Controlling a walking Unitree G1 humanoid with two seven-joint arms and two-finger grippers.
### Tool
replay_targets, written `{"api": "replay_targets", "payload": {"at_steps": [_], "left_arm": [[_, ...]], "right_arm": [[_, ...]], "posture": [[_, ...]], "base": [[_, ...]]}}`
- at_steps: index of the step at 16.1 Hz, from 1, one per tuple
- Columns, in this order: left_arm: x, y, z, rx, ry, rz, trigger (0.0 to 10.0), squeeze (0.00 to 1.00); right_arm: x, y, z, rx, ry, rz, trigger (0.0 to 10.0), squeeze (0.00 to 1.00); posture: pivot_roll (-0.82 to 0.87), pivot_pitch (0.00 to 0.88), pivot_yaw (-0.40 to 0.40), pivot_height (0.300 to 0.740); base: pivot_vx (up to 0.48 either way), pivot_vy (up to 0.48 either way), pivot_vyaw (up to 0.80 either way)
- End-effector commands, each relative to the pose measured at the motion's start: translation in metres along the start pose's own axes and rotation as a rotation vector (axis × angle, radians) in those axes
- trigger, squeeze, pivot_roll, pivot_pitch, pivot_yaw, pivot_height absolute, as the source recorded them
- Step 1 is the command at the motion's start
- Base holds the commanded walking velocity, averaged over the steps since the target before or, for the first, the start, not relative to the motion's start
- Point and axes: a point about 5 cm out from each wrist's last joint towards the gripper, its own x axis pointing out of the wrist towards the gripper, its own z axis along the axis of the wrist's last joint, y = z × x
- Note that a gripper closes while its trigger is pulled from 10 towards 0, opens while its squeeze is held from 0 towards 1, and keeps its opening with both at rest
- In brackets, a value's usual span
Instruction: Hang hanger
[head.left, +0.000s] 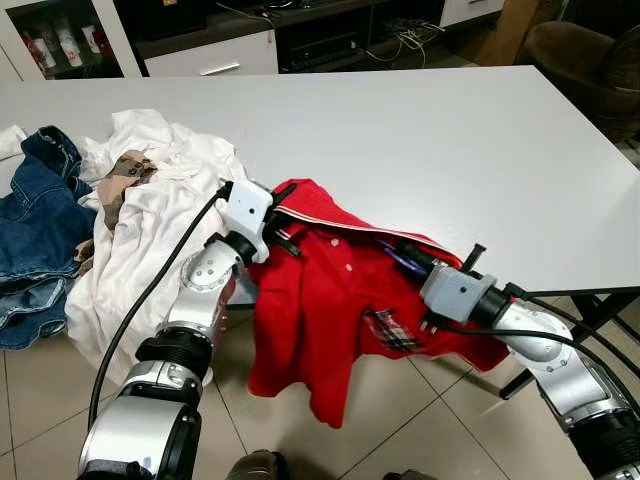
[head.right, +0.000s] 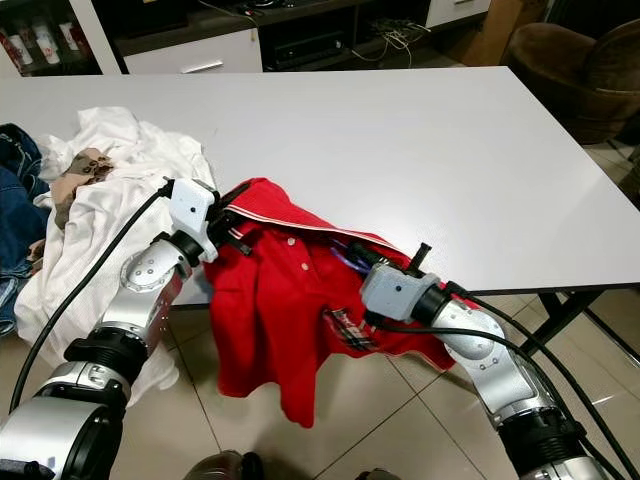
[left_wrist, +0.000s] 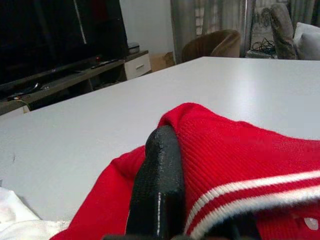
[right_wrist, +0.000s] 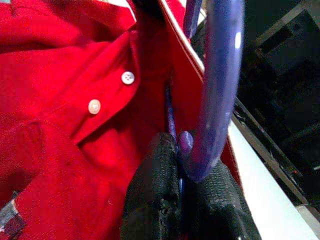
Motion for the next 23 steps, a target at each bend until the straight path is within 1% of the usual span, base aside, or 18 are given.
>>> {"api": "replay_targets", "payload": {"at_steps": [1, 3, 4, 6, 7, 9, 12, 14, 16, 17, 18, 19, 20, 21, 22, 23], "left_arm": [[0.0, 0.006, 0.002, 0.013, 0.003, 0.011, 10.0, 0.0], [-0.001, 0.006, 0.002, 0.015, 0.005, 0.01, 10.0, 0.0], [-0.002, 0.007, 0.001, 0.019, 0.011, 0.011, 10.0, 0.0], [-0.004, 0.008, 0.0, 0.02, 0.014, 0.012, 10.0, 0.0], [-0.004, 0.009, 0.0, 0.021, 0.017, 0.013, 10.0, 0.0], [-0.003, 0.008, 0.0, 0.021, 0.016, 0.012, 10.0, 0.0], [-0.002, 0.006, -0.001, 0.017, 0.015, 0.008, 10.0, 0.0], [-0.002, 0.004, -0.002, 0.013, 0.016, 0.005, 10.0, 0.0], [-0.001, 0.001, -0.002, 0.006, 0.016, 0.001, 10.0, 0.0], [0.001, -0.003, -0.002, -0.008, 0.013, -0.002, 10.0, 0.0], [0.003, -0.005, -0.003, -0.015, 0.01, -0.002, 10.0, 0.0], [0.007, -0.012, -0.001, -0.043, -0.007, 0.005, 10.0, 0.0], [0.009, -0.015, 0.0, -0.059, -0.015, 0.011, 10.0, 0.0], [0.01, -0.018, 0.0, -0.079, -0.022, 0.019, 10.0, 0.0], [0.01, -0.019, -0.001, -0.083, -0.022, 0.023, 10.0, 0.0], [0.011, -0.021, -0.001, -0.093, -0.022, 0.035, 10.0, 0.0]], "right_arm": [[-0.009, -0.008, 0.0, 0.003, 0.001, 0.007, 0.0, 0.0], [-0.014, -0.006, 0.005, 0.003, -0.033, 0.057, 0.0, 0.0], [-0.02, -0.006, 0.01, 0.001, -0.062, 0.103, 0.0, 0.0], [-0.024, -0.01, 0.012, 0.004, -0.068, 0.113, 0.0, 0.0], [-0.026, -0.019, 0.013, 0.04, -0.079, 0.069, 0.0, 0.0], [-0.025, -0.031, 0.018, 0.083, -0.112, 0.003, 0.0, 0.0], [-0.025, -0.038, 0.024, 0.148, -0.158, -0.032, 0.0, 0.0], [-0.027, -0.042, 0.03, 0.219, -0.208, -0.042, 0.0, 0.0], [-0.023, -0.046, 0.034, 0.253, -0.232, -0.062, 0.0, 0.0], [-0.014, -0.049, 0.037, 0.294, -0.25, -0.097, 0.0, 0.0], [-0.009, -0.05, 0.038, 0.313, -0.255, -0.114, 0.0, 0.0], [0.004, -0.049, 0.041, 0.366, -0.277, -0.158, 9.3, 0.0], [0.009, -0.047, 0.043, 0.4, -0.289, -0.173, 9.7, 0.0], [0.017, -0.042, 0.046, 0.456, -0.31, -0.178, 10.0, 0.0], [0.018, -0.04, 0.047, 0.479, -0.32, -0.173, 10.0, 0.0], [0.022, -0.037, 0.051, 0.537, -0.347, -0.161, 10.0, 0.0]], "posture": [[0.02, 0.026, 0.091, 0.74], [0.02, 0.026, 0.091, 0.74], [0.02, 0.025, 0.092, 0.74], [0.02, 0.025, 0.092, 0.74], [0.03, 0.022, 0.092, 0.74], [0.03, 0.019, 0.09, 0.74], [0.02, 0.008, 0.087, 0.74], [0.02, 0.009, 0.087, 0.74], [0.02, 0.011, 0.087, 0.74], [0.01, 0.01, 0.086, 0.74], [0.01, 0.005, 0.082, 0.74], [0.01, 0.003, 0.079, 0.74], [0.02, 0.001, 0.075, 0.74], [0.02, 0.0, 0.072, 0.74], [0.02, 0.0, 0.069, 0.74], [0.02, 0.0, 0.064, 0.74]], "base": [[0.0, 0.0, 0.0], [0.0, 0.0, 0.0], [0.0, 0.0, 0.0], [0.0, 0.0, 0.0], [0.0, 0.0, 0.0], [0.0, 0.0, 0.0], [0.0, 0.0, 0.0], [0.0, 0.0, 0.0], [0.0, 0.0, 0.0], [0.0, 0.0, 0.0], [0.0, 0.0, 0.0], [0.0, 0.0, 0.0], [0.0, 0.0, 0.0], [0.0, 0.0, 0.0], [0.0, 0.0, 0.0], [0.0, 0.0, 0.0]]}}
